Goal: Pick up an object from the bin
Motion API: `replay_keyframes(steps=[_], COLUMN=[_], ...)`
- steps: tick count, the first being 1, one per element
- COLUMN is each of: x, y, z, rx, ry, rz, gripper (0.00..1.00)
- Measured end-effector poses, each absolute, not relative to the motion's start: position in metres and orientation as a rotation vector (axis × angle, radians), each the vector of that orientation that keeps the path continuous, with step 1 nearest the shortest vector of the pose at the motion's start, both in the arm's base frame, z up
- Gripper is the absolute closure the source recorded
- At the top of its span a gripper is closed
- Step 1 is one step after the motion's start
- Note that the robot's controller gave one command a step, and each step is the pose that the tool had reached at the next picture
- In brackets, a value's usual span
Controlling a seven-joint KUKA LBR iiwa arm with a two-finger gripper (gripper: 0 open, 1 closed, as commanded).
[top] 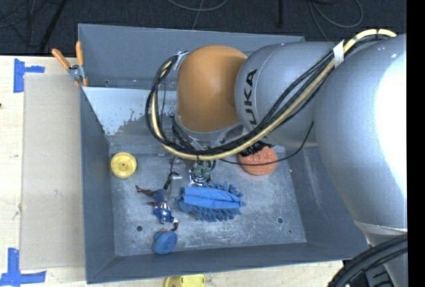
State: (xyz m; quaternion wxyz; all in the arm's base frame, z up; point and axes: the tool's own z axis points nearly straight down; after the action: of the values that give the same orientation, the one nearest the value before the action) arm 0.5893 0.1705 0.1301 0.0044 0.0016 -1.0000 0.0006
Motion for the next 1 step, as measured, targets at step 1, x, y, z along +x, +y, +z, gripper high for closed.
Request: replay_keyframes(steps=[1], x=[0.5913], y=[0.1699], z=[0.135], rx=[0.0], ry=[-3.14], rz=[0.0], gripper=[0.0])
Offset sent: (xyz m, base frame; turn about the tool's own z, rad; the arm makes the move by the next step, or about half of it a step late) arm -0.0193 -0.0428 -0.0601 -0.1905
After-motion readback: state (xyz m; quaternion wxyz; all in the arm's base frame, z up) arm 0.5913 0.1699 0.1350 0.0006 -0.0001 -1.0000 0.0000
